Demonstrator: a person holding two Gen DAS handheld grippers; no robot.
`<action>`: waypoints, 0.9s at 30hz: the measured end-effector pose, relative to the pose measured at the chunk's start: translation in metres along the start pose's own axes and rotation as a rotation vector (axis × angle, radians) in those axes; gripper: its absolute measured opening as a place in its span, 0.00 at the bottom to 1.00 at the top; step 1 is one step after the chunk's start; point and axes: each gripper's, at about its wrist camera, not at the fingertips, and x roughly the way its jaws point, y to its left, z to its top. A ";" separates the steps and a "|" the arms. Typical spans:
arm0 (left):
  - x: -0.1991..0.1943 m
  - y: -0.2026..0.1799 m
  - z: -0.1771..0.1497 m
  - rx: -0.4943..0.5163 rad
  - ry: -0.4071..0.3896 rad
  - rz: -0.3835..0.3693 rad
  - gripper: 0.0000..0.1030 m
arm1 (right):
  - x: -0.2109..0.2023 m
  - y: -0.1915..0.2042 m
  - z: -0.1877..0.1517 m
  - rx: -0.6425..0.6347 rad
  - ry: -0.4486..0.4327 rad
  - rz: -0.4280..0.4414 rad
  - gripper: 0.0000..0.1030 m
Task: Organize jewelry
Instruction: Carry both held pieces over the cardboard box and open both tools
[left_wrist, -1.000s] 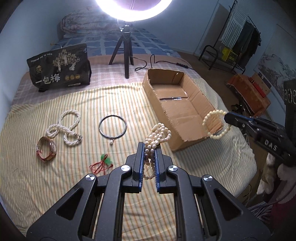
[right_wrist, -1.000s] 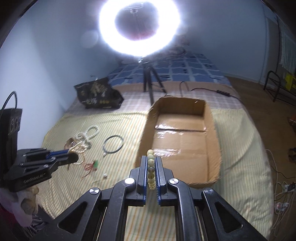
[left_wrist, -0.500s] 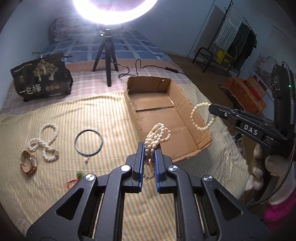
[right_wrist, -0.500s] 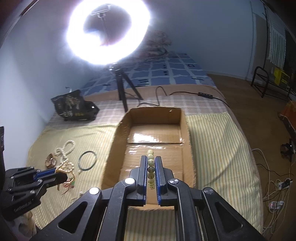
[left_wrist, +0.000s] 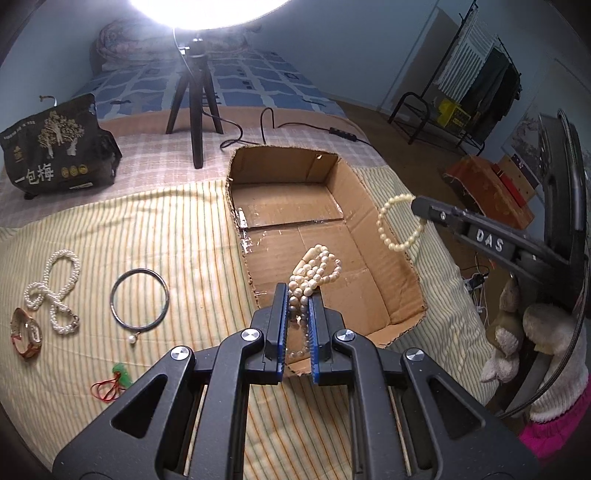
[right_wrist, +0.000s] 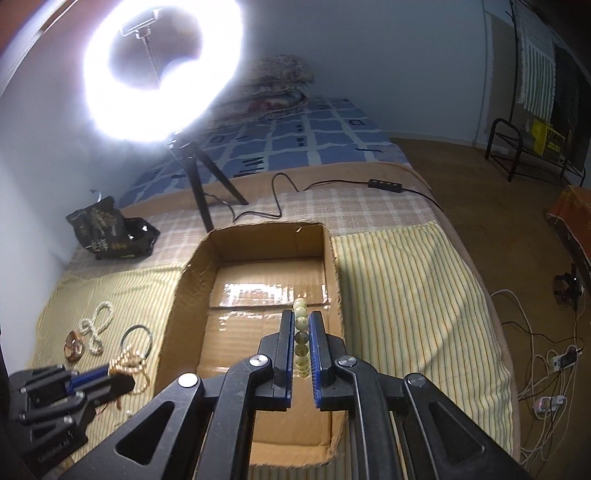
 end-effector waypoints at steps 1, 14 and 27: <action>0.002 -0.001 0.000 0.001 0.003 0.000 0.08 | 0.003 -0.002 0.002 0.004 -0.001 -0.002 0.05; 0.011 -0.006 0.000 0.011 0.004 0.000 0.08 | 0.026 -0.003 0.011 0.046 0.011 0.032 0.07; 0.004 -0.010 -0.003 0.069 -0.024 0.039 0.53 | 0.016 -0.007 0.014 0.071 -0.049 -0.025 0.86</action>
